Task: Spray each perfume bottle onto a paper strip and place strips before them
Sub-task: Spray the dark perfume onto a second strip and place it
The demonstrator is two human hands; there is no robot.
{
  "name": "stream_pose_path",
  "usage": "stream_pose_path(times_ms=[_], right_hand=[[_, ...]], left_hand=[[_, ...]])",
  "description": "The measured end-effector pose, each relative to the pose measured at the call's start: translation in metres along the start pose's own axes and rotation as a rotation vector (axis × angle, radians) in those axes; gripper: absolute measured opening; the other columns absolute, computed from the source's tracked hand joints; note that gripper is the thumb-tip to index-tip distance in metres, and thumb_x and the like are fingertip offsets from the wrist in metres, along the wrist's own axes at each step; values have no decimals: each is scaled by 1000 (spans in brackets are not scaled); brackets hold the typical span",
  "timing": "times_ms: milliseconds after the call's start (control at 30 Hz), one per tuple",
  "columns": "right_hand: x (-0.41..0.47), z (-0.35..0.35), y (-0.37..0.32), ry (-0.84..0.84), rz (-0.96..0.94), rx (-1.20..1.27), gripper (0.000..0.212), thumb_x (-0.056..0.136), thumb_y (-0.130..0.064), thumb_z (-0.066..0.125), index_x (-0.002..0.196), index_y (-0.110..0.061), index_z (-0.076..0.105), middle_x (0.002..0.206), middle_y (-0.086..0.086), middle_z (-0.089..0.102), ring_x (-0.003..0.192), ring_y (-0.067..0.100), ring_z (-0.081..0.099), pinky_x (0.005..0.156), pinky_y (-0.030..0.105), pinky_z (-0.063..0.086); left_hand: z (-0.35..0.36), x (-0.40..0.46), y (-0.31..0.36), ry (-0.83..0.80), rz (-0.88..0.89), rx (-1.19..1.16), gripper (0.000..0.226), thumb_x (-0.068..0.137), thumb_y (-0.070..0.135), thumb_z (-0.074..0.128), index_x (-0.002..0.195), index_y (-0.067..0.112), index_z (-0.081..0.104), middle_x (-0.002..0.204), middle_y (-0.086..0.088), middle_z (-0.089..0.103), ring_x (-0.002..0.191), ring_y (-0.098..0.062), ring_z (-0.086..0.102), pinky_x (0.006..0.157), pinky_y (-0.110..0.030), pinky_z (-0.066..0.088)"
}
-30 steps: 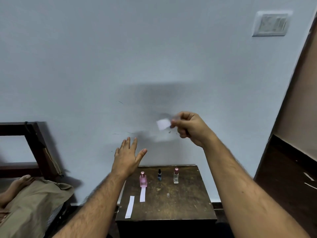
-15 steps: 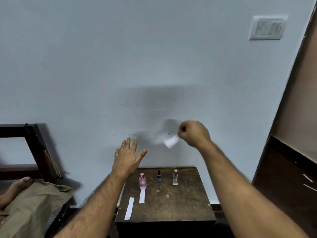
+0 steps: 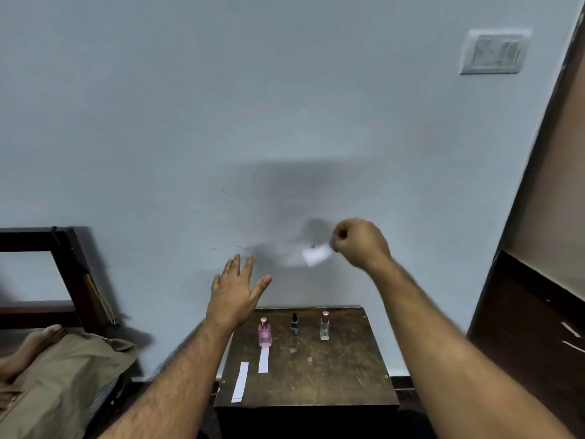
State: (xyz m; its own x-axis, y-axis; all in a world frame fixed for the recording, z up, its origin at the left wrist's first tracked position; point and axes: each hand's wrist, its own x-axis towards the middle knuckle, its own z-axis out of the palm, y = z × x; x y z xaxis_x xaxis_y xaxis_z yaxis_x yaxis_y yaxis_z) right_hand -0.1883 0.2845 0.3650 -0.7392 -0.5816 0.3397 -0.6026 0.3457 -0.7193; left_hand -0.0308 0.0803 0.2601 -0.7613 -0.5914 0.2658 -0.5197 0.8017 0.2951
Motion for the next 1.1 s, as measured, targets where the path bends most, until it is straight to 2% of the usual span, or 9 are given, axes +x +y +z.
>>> stream_pose_path(times_ms=[67, 167, 367, 433, 533, 833, 900, 1000, 1100], right_hand=[[-4, 10, 9, 49, 15, -160, 13, 82, -18, 66, 69, -18, 69, 69, -4, 68, 67, 19, 61, 56, 27, 45], [-5, 4, -6, -31, -40, 233, 10, 82, -13, 71, 72, -13, 71, 70, 1, 72, 61, 14, 63, 58, 30, 49], [-6, -27, -31, -252, -40, 1014, 24, 89, -3, 62, 69, -15, 61, 71, 7, 63, 46, 14, 35, 47, 25, 32], [-4, -16, -16, -172, 23, 803, 19, 86, -4, 66, 70, -13, 62, 69, 5, 66, 46, 14, 40, 46, 24, 34], [-8, 7, 7, 1, 47, 64, 11, 80, -11, 70, 70, -15, 68, 71, -2, 71, 57, 9, 57, 52, 25, 44], [-13, -7, -16, -285, 39, 1138, 25, 86, -6, 63, 64, -18, 63, 69, 5, 62, 45, 11, 36, 45, 22, 32], [-12, 1, -8, -243, 82, 944, 20, 84, -8, 67, 67, -17, 61, 68, 3, 64, 45, 13, 41, 44, 23, 36], [-16, 27, 13, -50, 44, -63, 16, 81, -15, 69, 66, -21, 66, 71, -1, 70, 63, 14, 61, 57, 29, 49], [-21, 27, 3, -144, 23, 338, 12, 83, -8, 71, 72, -13, 69, 73, 7, 71, 48, 5, 51, 48, 19, 39]], left_hand=[[-1, -1, 1, -2, 7, 6, 77, 94, 66, 23, 158, 25, 9, 165, -5, 2, 152, -22, 1, 121, -45, 9], [-2, 0, 0, -5, 5, 14, 79, 92, 67, 22, 158, 26, 8, 165, -5, 2, 152, -22, 1, 120, -45, 9], [0, -1, -5, 0, -13, 14, 79, 91, 68, 21, 157, 26, 9, 165, -5, 2, 152, -22, 2, 121, -47, 11], [-1, -3, -5, 2, -14, 13, 81, 89, 69, 19, 157, 26, 9, 165, -5, 2, 152, -22, 2, 121, -46, 11], [-2, -6, -6, 1, -14, 5, 83, 88, 69, 18, 157, 26, 10, 165, -5, 2, 152, -22, 2, 121, -46, 10], [3, -4, -6, 1, 0, 15, 78, 92, 67, 23, 157, 25, 10, 165, -6, 3, 152, -22, 2, 121, -47, 11], [5, -4, -7, 0, 0, 14, 81, 90, 68, 20, 157, 25, 10, 165, -5, 4, 152, -22, 2, 121, -47, 11], [7, -6, -7, -5, 1, 3, 80, 91, 68, 21, 157, 25, 10, 165, -5, 4, 152, -22, 2, 121, -46, 10], [9, -8, -3, -9, 14, 8, 77, 93, 66, 24, 158, 25, 9, 165, -5, 2, 152, -22, 1, 121, -45, 9]])
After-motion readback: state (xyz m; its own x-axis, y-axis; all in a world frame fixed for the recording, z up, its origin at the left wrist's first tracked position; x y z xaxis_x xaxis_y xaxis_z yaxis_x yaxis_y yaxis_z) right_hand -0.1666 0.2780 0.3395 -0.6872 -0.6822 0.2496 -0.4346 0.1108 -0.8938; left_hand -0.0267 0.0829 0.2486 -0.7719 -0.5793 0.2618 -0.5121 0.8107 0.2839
